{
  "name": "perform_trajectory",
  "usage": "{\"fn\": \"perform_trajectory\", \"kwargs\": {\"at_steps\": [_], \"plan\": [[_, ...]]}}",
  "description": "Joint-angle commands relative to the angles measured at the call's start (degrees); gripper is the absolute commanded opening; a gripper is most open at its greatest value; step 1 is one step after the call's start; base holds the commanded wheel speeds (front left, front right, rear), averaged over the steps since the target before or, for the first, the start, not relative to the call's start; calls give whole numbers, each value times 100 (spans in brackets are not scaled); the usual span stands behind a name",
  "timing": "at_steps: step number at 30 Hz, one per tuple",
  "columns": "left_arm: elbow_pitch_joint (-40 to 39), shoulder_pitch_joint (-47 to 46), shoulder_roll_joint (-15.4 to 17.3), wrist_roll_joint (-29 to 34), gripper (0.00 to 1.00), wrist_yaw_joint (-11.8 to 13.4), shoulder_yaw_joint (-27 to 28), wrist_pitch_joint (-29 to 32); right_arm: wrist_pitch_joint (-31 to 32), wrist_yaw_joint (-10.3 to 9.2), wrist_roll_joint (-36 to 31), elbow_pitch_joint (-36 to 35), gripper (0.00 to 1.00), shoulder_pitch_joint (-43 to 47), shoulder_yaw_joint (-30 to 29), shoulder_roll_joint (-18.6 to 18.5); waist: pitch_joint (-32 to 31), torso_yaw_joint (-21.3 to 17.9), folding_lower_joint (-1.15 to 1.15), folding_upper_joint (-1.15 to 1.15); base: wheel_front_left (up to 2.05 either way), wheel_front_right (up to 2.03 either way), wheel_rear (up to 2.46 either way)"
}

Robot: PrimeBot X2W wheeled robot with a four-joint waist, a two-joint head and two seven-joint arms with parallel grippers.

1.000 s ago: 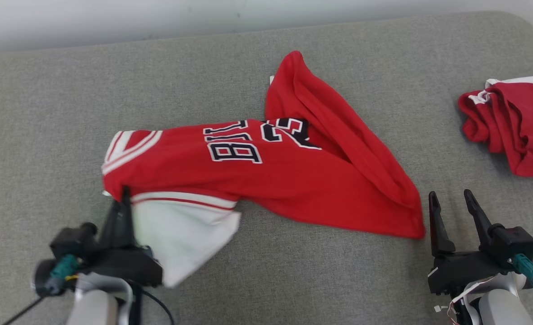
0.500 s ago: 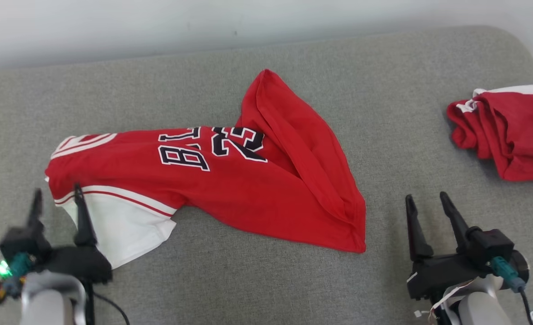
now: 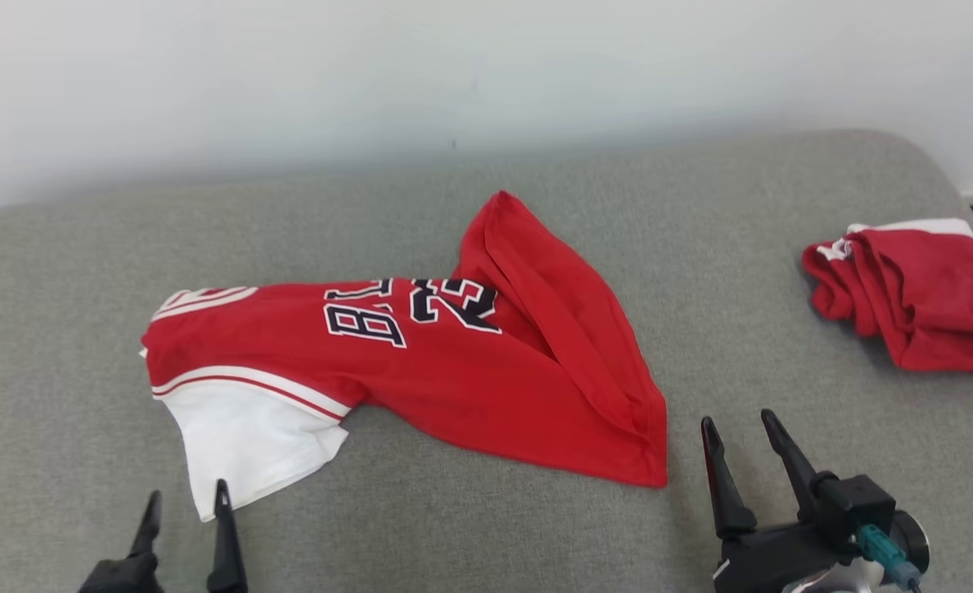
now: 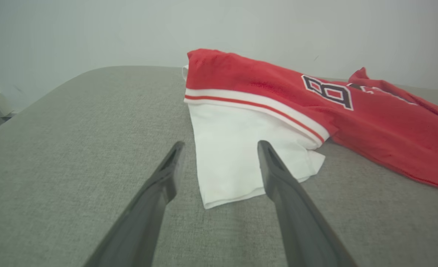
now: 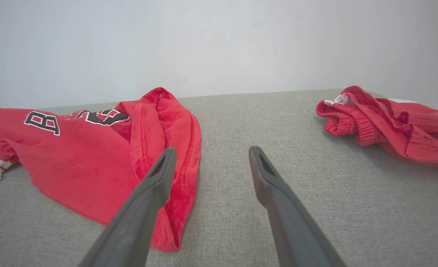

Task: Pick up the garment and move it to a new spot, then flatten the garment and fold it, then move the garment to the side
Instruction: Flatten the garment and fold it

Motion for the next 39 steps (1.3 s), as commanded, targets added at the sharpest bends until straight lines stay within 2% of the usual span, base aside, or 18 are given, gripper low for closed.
{"fn": "perform_trajectory", "kwargs": {"at_steps": [1, 9, 18, 25, 39], "plan": [[-186, 110, 30, -176, 100, -21, 45, -18, 1, -16, -19, -36, 100, 110, 11, 39, -238, 102, 1, 0, 0, 0, 0], [-488, 675, 7, -173, 100, -35, 30, -18, 1, -16, -32, -109, 100, 337, 90, 163, -518, 110, 1, 0, 0, 0, 0], [-539, 734, 6, -245, 100, -10, 38, -18, 1, -17, -57, -50, 100, 471, 141, 216, -601, 67, 1, 0, 0, 0, 0], [-498, 607, 7, -323, 100, -31, 23, -18, 1, -17, 26, 142, 100, 391, 223, 196, -430, 65, 1, 0, 0, 0, 0], [-451, 198, 7, -445, 100, -13, -297, -18, 1, -17, 321, 870, 98, -109, 334, 112, 345, 298, 1, 0, 0, 0, 0]]}}
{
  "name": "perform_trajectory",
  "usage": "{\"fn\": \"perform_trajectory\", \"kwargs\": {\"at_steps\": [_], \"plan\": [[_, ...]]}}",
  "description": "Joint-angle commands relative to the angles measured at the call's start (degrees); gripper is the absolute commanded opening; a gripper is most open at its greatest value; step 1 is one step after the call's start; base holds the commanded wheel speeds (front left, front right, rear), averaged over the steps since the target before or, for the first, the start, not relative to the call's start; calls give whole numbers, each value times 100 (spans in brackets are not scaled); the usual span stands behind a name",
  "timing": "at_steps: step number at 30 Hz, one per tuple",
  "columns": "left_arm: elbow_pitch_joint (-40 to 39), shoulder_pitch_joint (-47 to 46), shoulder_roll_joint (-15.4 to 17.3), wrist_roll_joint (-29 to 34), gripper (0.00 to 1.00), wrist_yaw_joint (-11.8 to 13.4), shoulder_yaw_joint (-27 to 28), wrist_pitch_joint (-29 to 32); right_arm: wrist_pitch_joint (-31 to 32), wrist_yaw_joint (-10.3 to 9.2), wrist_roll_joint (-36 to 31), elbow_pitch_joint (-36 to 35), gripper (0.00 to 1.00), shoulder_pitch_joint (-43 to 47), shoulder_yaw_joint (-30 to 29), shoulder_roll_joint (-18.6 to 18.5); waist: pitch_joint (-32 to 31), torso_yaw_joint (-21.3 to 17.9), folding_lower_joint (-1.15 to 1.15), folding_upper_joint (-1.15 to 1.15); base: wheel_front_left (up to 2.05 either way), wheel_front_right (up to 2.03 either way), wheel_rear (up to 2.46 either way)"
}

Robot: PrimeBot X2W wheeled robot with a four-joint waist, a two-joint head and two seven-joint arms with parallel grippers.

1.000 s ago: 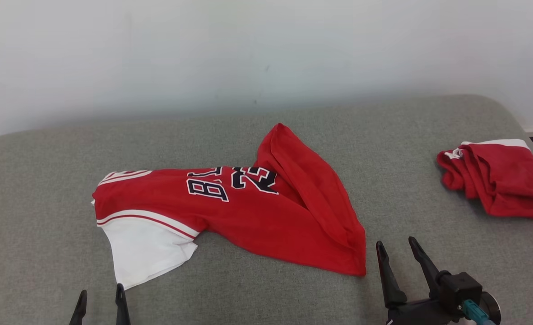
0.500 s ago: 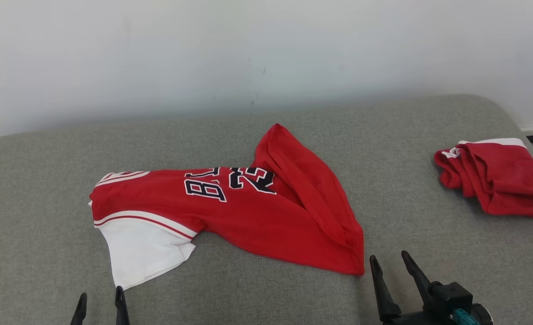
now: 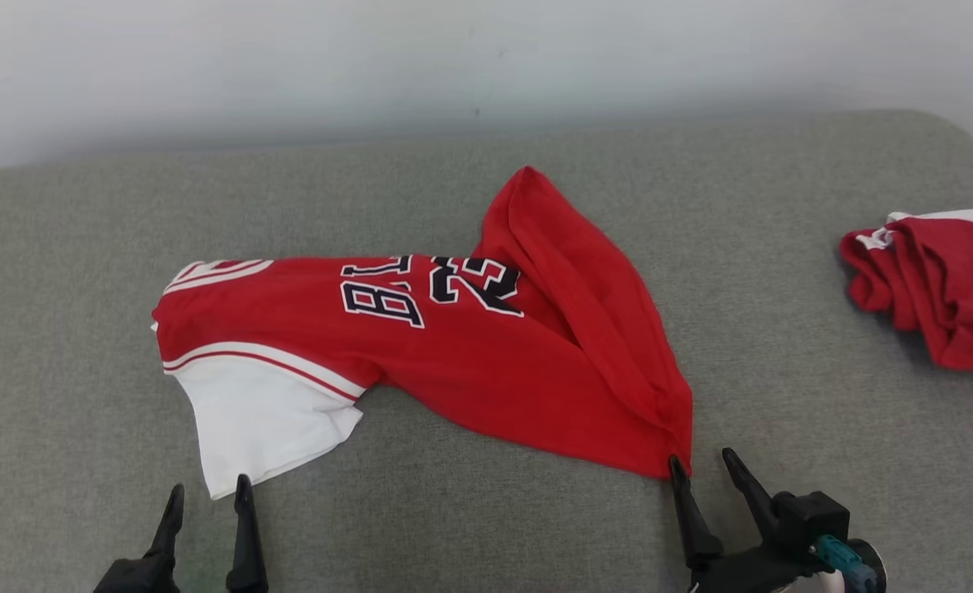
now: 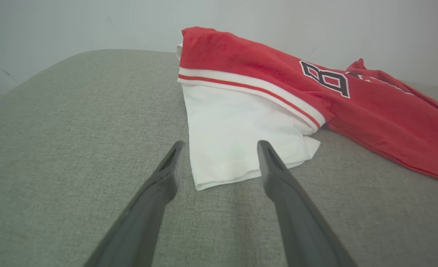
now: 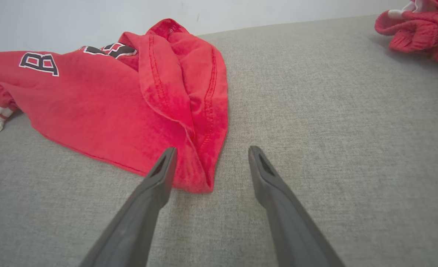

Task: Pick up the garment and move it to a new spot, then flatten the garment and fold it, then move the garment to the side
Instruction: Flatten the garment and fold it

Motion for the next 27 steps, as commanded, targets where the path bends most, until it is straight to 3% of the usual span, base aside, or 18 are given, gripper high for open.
{"fn": "perform_trajectory", "kwargs": {"at_steps": [1, 2, 5, 6, 7, 8, 9, 12, 27], "plan": [[8, -71, 6, 3, 100, -13, -3, -18, 1, -16, 37, 40, 97, -57, 23, -2, 135, 90, -1, 0, 0, 0, 0], [9, -100, 5, 12, 100, -16, -8, -18, 1, -16, 52, 97, 93, -74, 49, -6, 160, 102, -1, 0, 0, 0, 0], [3, -158, 5, 30, 100, -25, -23, -18, 1, -16, 124, 252, 49, -106, 74, -25, 224, 135, -1, 0, 0, 0, 0], [1, -175, 5, 31, 100, -26, -28, -18, 1, -16, 162, 313, 44, -118, 84, -27, 239, 143, -1, 0, 0, 0, 0], [-7, -196, 5, 23, 100, -22, -29, -18, 3, -16, 186, 376, 32, -130, 93, -32, 256, 149, -1, 0, 0, 0, 0], [-13, -216, 5, 17, 100, -19, -29, -18, 4, -16, 203, 436, 28, -136, 108, -44, 271, 153, -1, 0, 0, 0, 0], [-16, -225, 5, 16, 100, -19, -33, -18, 7, -16, 252, 497, 13, -138, 116, -43, 284, 155, -1, 0, 0, 0, 0], [-22, -237, 5, 1, 100, -9, -42, -18, 10, -16, 333, 581, 0, -177, 114, -68, 326, 161, -1, 0, 0, 0, 0], [321, -385, 6, -365, 100, 184, -86, -17, 2, -16, 372, -40, 0, -155, 20, -183, 553, -21, -1, 0, 0, 0, 0]]}}
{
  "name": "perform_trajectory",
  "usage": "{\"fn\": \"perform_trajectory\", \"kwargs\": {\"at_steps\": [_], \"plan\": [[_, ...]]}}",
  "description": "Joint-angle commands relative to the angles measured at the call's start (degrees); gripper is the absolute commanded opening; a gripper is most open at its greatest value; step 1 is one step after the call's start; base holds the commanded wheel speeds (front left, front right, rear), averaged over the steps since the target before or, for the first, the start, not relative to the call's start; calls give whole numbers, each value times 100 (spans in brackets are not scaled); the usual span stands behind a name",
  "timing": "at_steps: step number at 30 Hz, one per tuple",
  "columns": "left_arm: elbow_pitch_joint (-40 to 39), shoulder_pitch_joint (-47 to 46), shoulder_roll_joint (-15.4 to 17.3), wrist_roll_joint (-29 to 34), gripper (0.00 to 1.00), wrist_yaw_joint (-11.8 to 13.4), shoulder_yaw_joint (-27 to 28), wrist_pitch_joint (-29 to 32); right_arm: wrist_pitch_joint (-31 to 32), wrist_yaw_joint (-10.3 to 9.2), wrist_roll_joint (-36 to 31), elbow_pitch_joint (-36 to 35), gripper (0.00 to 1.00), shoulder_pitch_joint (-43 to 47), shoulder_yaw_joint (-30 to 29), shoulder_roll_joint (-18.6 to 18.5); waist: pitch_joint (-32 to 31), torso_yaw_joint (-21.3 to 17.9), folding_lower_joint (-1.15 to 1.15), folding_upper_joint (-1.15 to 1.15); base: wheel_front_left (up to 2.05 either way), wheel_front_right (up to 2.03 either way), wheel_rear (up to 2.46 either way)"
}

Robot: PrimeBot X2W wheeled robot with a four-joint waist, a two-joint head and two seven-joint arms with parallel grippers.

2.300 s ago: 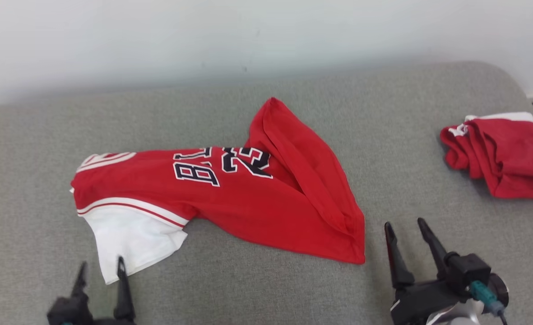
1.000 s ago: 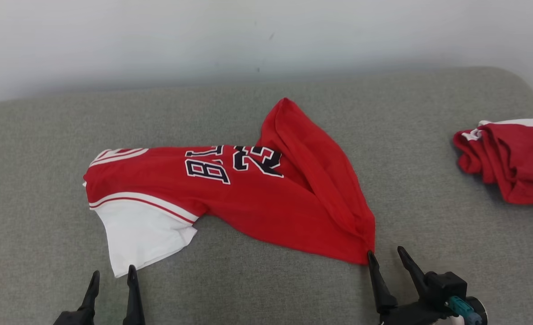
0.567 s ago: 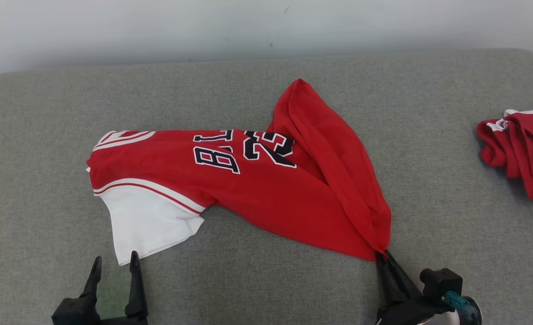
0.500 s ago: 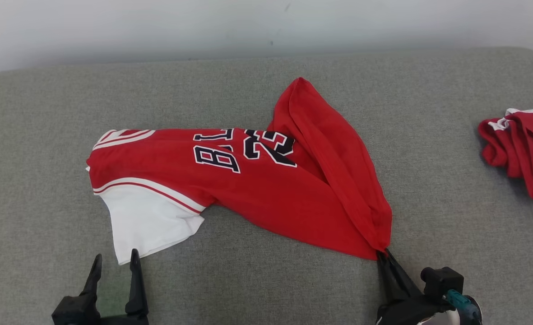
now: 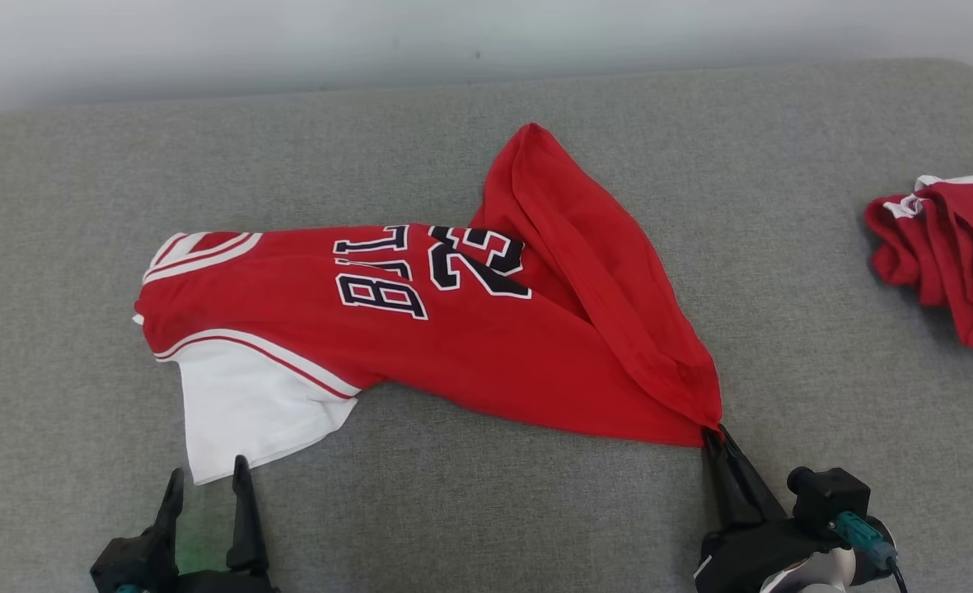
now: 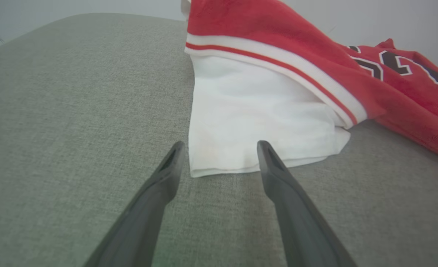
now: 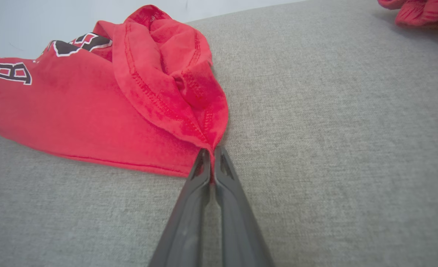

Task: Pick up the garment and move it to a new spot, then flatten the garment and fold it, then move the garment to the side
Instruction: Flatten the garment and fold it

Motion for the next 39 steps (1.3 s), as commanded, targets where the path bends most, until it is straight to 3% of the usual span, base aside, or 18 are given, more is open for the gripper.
{"fn": "perform_trajectory", "kwargs": {"at_steps": [1, 6, 14, 15, 17, 24, 33, 39], "plan": [[46, -89, 5, -85, 100, 71, 22, -18, 3, -17, -9, -77, 0, 31, 33, -17, 76, -70, -1, 0, 0, 0, 0], [83, -190, 6, -224, 100, 117, 105, -18, 3, -17, 12, -193, 0, -38, 66, -29, 167, -125, -1, 0, 0, 0, 0], [797, -423, 3, -364, 100, 254, 219, 9, 2, -17, 47, -331, 0, -131, 146, -81, 278, -205, -1, 0, 0, 0, 0], [851, -456, -1, -302, 81, 217, 193, 9, 2, -17, 50, -342, 0, -135, 155, -84, 287, -210, -1, 0, 0, 0, 0], [968, -492, -12, -316, 0, 139, 145, 17, 3, -17, 59, -357, 0, -140, 151, -91, 297, -206, -1, 0, 0, 0, 0], [841, -466, -9, -207, 0, 6, 68, -1, 2, -17, 111, -425, 0, -90, 22, -33, 121, -125, -1, 0, 0, 0, 0], [-608, -575, 18, 327, 0, -318, 436, -17, 2, -17, 375, -979, 0, -468, -178, -80, -643, -24, -1, 0, 0, 0, 0], [-1237, -1255, 538, 798, 0, -517, 477, -18, 2, -17, 704, -1259, 0, -1240, -94, -349, -1212, -3, -1, 0, 0, 0, 0]]}}
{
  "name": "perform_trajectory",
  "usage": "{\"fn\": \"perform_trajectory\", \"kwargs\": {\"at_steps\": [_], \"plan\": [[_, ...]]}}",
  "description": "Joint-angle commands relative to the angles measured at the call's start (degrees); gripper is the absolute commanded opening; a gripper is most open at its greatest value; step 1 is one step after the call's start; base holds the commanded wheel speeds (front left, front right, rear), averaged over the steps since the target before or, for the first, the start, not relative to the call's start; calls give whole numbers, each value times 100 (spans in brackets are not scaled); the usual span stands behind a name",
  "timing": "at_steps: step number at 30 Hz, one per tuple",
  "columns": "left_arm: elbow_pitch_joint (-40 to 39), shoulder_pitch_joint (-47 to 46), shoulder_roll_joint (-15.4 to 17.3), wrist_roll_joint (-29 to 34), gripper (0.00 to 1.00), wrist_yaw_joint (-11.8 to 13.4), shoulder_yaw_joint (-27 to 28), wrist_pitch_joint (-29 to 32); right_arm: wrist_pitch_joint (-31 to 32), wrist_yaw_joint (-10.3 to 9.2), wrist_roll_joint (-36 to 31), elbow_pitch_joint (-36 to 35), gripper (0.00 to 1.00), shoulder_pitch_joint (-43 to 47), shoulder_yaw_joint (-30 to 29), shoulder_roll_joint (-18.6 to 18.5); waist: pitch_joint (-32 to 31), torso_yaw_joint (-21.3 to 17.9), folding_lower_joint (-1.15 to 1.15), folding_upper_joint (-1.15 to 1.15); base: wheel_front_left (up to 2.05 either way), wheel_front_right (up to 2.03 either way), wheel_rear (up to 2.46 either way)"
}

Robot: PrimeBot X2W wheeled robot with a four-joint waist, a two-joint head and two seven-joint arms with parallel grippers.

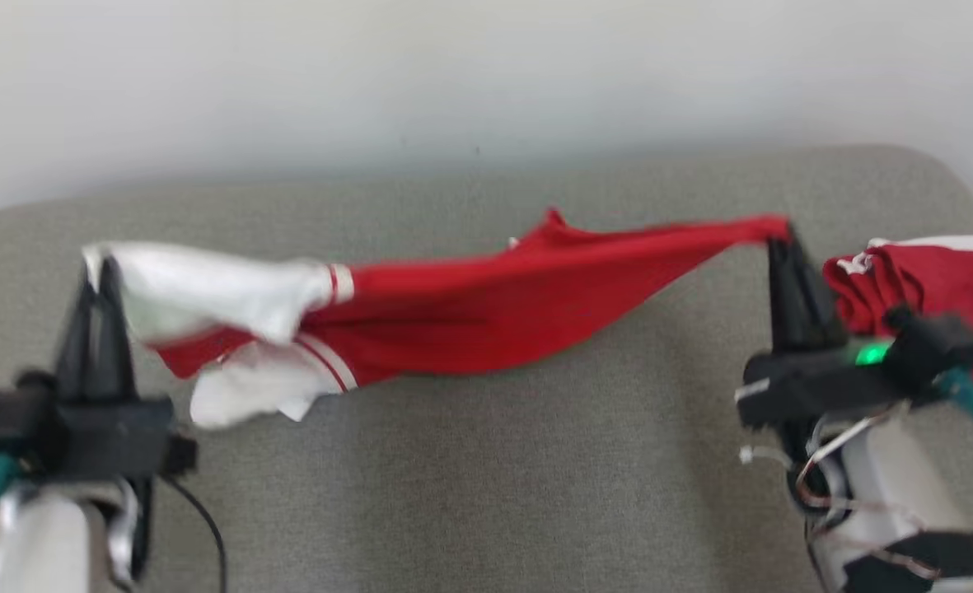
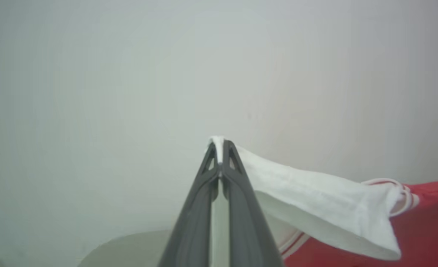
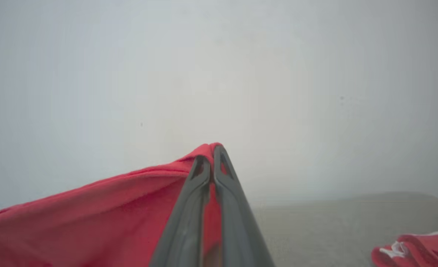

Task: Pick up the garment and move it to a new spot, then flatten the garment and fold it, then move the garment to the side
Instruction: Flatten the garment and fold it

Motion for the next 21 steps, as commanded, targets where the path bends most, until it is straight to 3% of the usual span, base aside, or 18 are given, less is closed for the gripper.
{"fn": "perform_trajectory", "kwargs": {"at_steps": [1, 2, 7, 16, 21], "plan": [[-153, -363, 217, 107, 0, -45, 7, -16, 2, -17, 123, -84, 0, -280, 29, -113, -479, 50, 0, 0, 0, 0, 0], [-183, -733, 466, 191, 0, -53, -16, -16, 2, -17, 294, -122, 0, -619, 43, -195, -576, 49, 0, 0, 0, 0, 0], [30, -1718, 1075, 282, 0, -83, -241, -16, 2, -17, 772, -101, 0, -1452, 169, -376, -748, 38, 0, 0, 0, 0, 0], [423, -2795, 1641, 307, 0, -78, -611, -15, 3, -17, 1072, -125, 0, -2284, 455, -739, -629, 30, 0, 0, 0, 0, 0], [775, -3094, 1719, 285, 0, -80, -897, 159, 190, -17, 1209, 253, 0, -2582, 600, -886, 17, 32, 0, 0, 0, 0, 0]]}}
